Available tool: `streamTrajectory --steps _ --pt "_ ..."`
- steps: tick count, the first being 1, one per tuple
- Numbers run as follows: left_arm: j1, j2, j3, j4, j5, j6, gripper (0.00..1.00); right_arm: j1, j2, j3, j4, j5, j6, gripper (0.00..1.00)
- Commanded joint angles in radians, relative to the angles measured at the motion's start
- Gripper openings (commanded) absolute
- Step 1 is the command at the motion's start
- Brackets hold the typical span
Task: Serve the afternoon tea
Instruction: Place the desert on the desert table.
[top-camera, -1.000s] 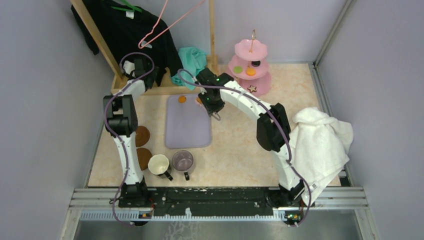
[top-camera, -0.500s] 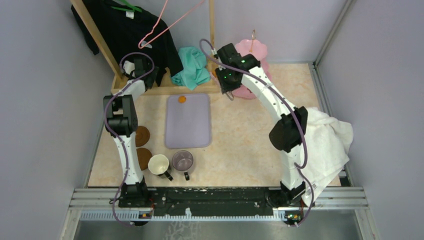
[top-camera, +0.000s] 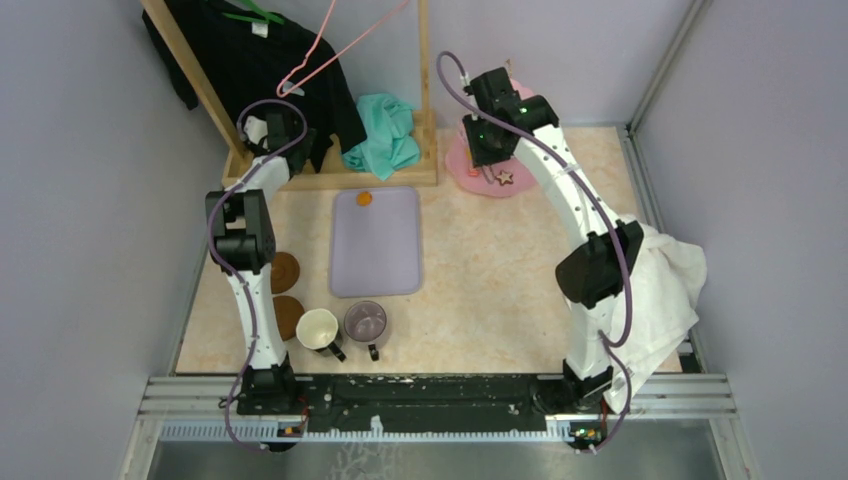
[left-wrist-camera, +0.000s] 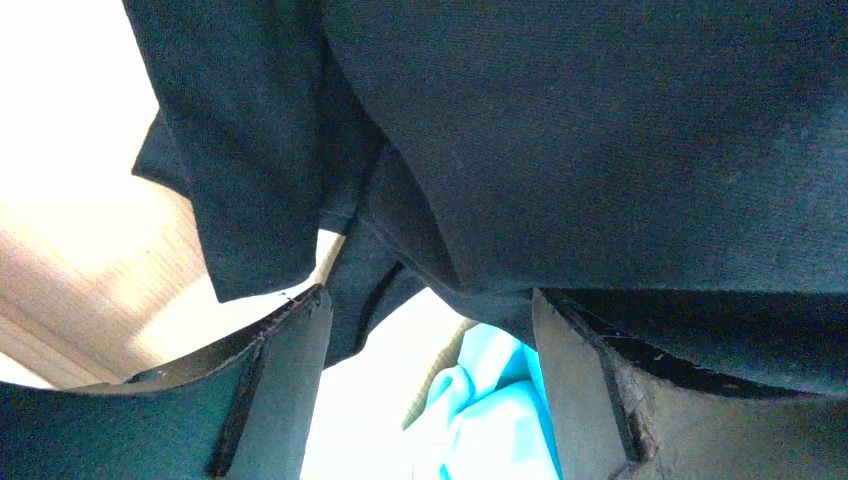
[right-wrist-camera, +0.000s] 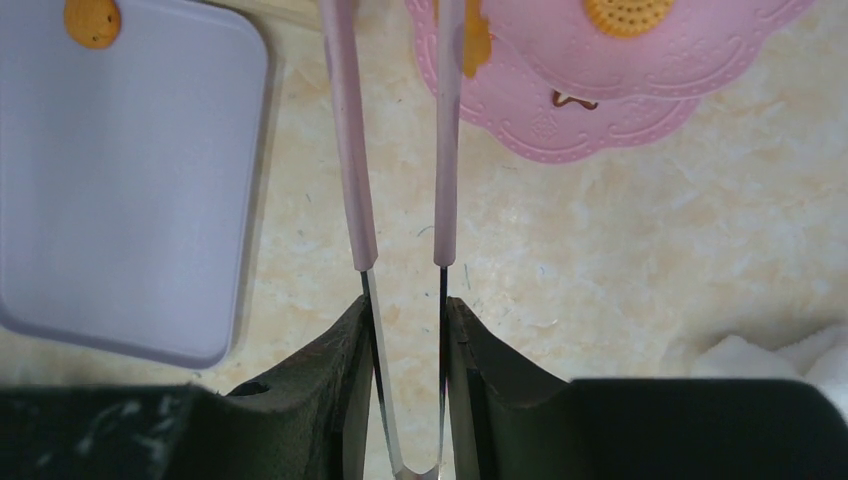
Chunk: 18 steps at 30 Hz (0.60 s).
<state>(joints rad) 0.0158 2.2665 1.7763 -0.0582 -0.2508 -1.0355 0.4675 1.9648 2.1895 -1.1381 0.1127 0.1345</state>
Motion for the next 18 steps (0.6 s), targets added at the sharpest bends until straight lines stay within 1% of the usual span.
streamTrajectory --steps 1,6,11,18 --pt "0.004 -0.012 0.039 -0.008 -0.01 0.018 0.79 -0.035 -0.089 0.062 0.021 0.034 0.006 0.0" --pt "0.002 -0.008 0.042 -0.008 -0.008 0.017 0.79 -0.065 -0.109 0.072 0.021 0.042 0.005 0.0" --pt "0.002 -0.007 0.043 -0.008 -0.007 0.016 0.79 -0.073 -0.109 0.068 0.01 0.017 -0.002 0.0" --pt "-0.001 -0.005 0.041 -0.013 -0.014 0.019 0.79 -0.076 -0.163 -0.027 0.043 0.047 0.011 0.0"
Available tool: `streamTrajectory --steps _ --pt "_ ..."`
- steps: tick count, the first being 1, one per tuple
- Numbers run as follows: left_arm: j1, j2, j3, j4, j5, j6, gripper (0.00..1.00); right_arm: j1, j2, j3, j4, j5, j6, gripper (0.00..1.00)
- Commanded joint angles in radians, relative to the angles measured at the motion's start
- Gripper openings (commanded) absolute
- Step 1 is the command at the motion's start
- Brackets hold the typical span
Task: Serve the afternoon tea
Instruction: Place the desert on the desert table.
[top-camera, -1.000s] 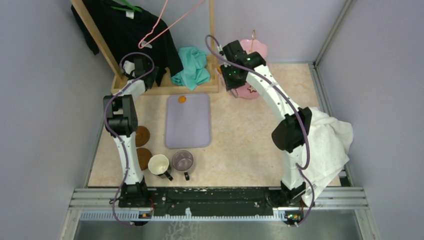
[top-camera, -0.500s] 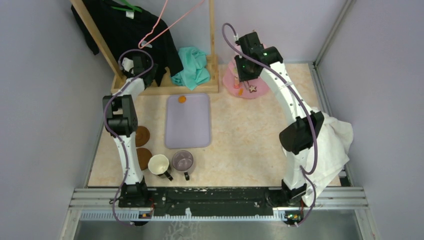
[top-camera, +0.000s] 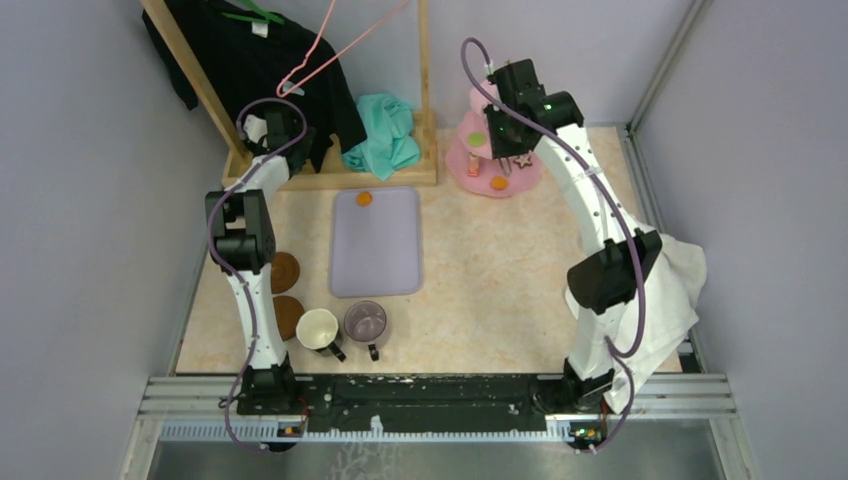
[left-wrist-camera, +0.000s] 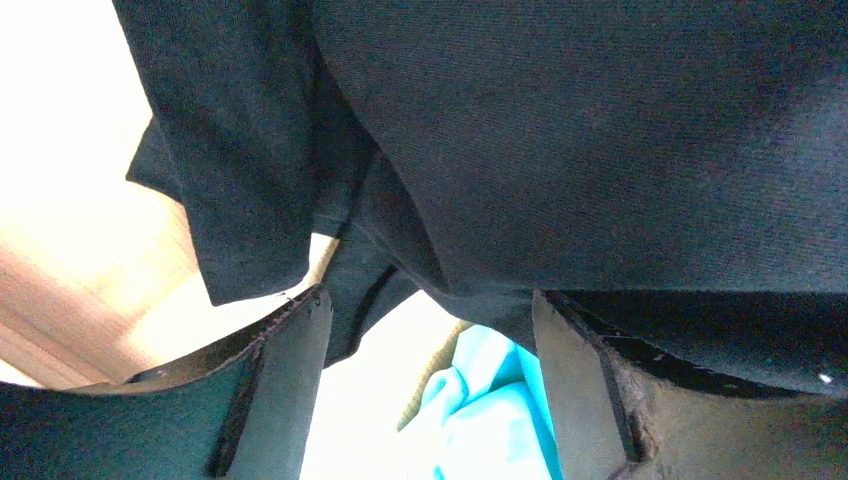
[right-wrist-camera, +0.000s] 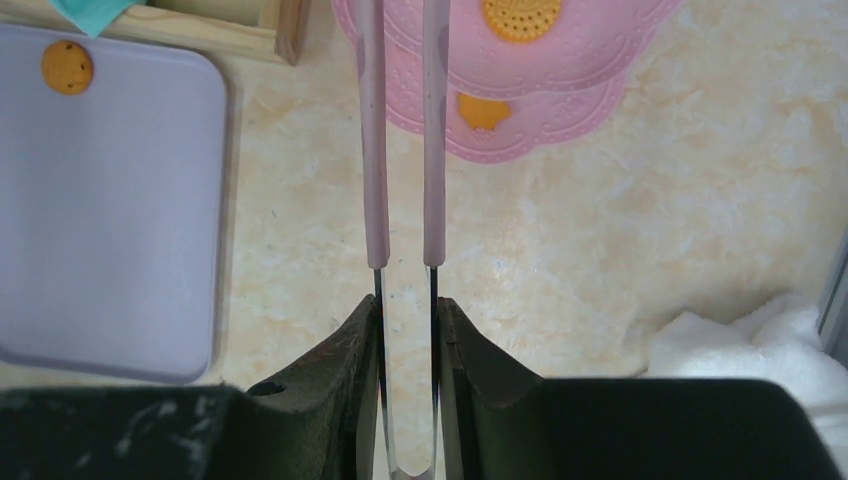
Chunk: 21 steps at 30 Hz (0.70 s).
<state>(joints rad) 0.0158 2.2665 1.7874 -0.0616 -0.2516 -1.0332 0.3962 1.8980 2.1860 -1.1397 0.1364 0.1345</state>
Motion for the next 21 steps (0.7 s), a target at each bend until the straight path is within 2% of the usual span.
streamTrajectory --steps 1,6,11,16,21 --pt "-0.001 -0.004 0.03 -0.01 -0.014 0.018 0.79 -0.006 -0.105 -0.044 0.046 0.026 0.015 0.0" --pt "-0.003 -0.004 0.033 -0.01 -0.018 0.021 0.79 -0.009 -0.181 -0.237 0.092 0.047 0.043 0.0" --pt "-0.002 -0.005 0.036 -0.011 -0.017 0.016 0.79 -0.013 -0.264 -0.387 0.129 0.056 0.067 0.05" --pt "-0.006 -0.001 0.029 -0.016 -0.018 0.014 0.79 -0.014 -0.279 -0.44 0.148 -0.009 0.063 0.05" --pt "-0.005 0.001 0.026 -0.012 -0.017 0.013 0.79 0.017 -0.206 -0.435 0.201 -0.13 0.038 0.05"
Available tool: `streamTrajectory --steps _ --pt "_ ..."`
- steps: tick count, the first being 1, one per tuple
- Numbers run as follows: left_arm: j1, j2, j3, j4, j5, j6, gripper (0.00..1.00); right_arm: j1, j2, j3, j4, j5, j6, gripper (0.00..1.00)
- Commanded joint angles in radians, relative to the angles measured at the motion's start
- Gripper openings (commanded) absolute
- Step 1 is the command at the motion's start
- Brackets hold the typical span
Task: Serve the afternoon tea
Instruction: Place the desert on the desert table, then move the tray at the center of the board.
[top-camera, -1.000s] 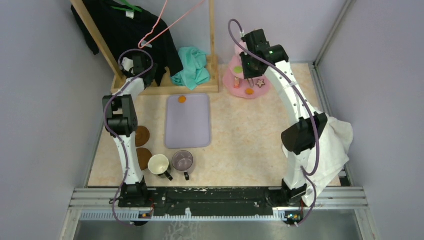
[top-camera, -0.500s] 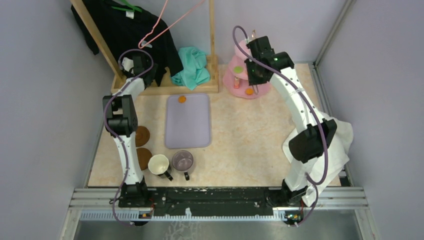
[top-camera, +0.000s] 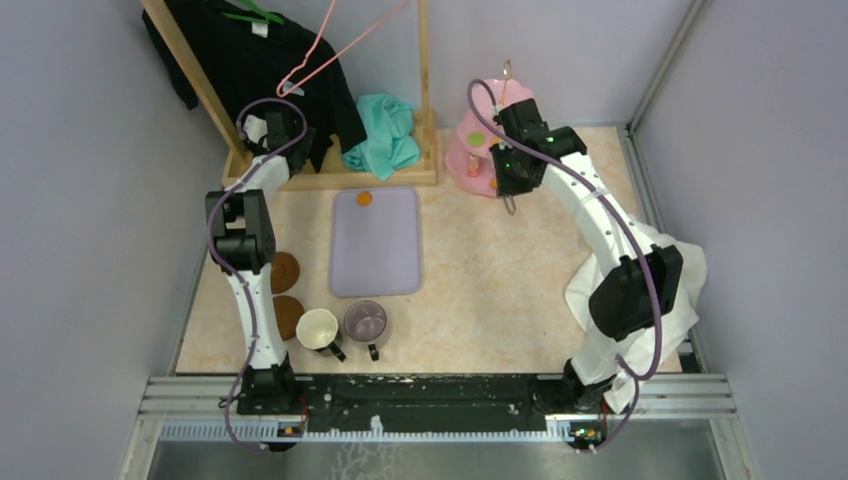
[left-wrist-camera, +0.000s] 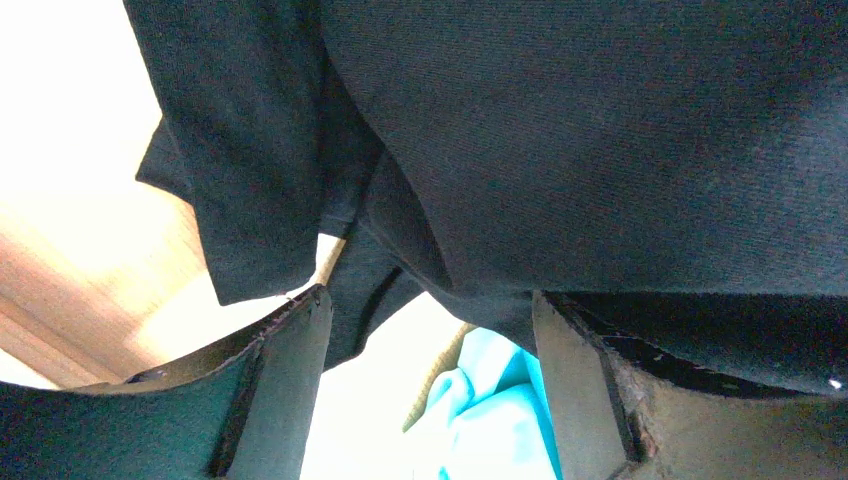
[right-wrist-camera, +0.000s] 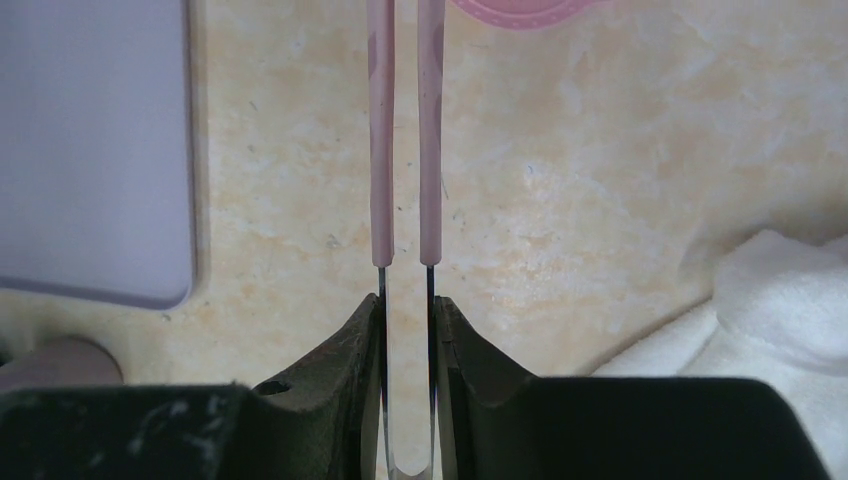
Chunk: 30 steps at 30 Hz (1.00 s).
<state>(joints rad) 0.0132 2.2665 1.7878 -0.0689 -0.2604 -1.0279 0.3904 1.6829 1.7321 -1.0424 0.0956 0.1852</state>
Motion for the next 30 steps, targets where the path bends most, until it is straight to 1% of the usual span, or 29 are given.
streamTrajectory --steps 1,6,11,15,18,22,30 --pt "-0.003 0.001 0.026 -0.004 -0.008 0.009 0.79 0.041 0.035 0.038 0.107 -0.093 -0.021 0.05" --pt "-0.007 0.009 0.025 0.0 0.014 0.019 0.79 0.121 0.195 0.191 0.112 -0.12 -0.051 0.05" --pt "-0.031 0.016 0.02 0.009 0.038 0.104 0.76 0.172 0.344 0.302 0.142 -0.188 -0.069 0.05" --pt "-0.044 0.006 -0.031 0.023 0.051 0.108 0.75 0.208 0.441 0.375 0.14 -0.239 -0.089 0.05" --pt "-0.055 -0.008 -0.069 0.029 0.052 0.11 0.75 0.246 0.503 0.435 0.13 -0.244 -0.108 0.05" --pt "-0.068 -0.035 -0.12 0.034 0.053 0.118 0.74 0.265 0.582 0.522 0.113 -0.254 -0.109 0.05" --pt "-0.077 -0.104 -0.226 0.052 0.048 0.113 0.7 0.267 0.662 0.515 0.142 -0.3 -0.104 0.05"
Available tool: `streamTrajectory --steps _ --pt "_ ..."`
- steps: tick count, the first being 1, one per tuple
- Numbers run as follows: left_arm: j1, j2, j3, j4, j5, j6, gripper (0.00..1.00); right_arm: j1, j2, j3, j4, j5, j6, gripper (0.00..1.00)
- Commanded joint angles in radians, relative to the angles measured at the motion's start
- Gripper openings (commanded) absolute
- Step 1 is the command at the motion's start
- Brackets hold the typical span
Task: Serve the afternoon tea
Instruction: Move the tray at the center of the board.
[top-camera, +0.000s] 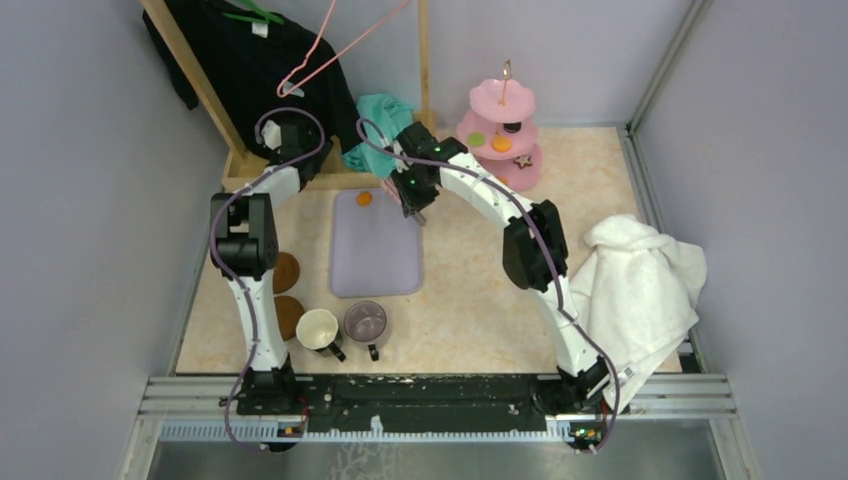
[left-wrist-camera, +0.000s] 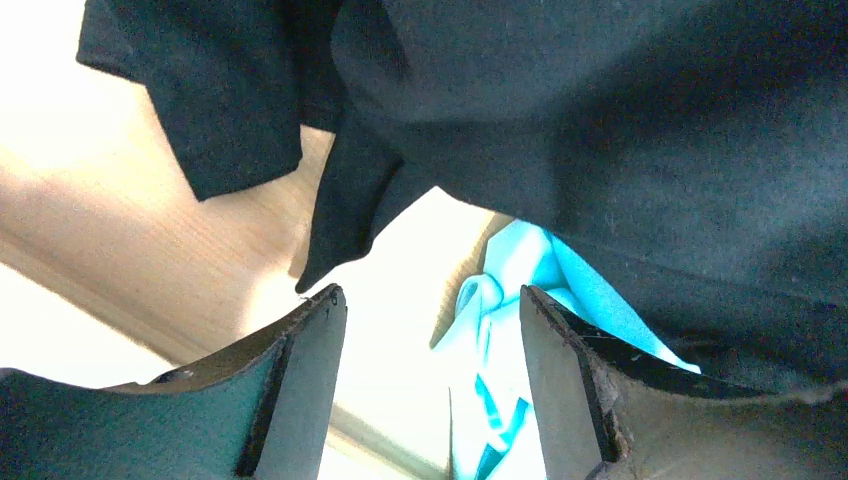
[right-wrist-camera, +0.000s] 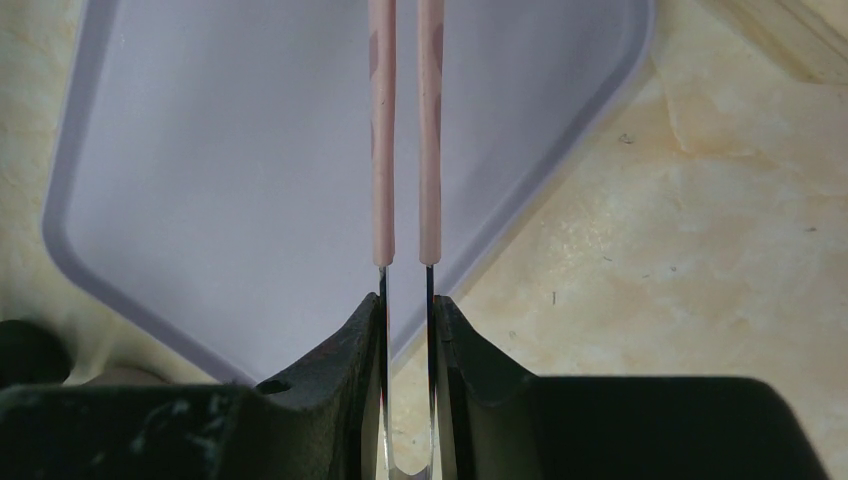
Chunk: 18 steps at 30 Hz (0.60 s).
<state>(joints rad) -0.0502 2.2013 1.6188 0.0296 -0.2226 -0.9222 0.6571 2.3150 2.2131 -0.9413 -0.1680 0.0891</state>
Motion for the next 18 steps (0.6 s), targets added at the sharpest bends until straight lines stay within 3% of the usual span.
streamTrajectory --steps 1,18 --pt "-0.013 -0.048 -0.068 -0.046 0.008 0.001 0.7 0.001 0.035 0.026 0.048 -0.038 -0.007 0.05" --pt "-0.018 -0.186 -0.203 -0.02 0.003 -0.05 0.71 0.009 0.151 -0.003 0.04 0.079 0.0 0.04"
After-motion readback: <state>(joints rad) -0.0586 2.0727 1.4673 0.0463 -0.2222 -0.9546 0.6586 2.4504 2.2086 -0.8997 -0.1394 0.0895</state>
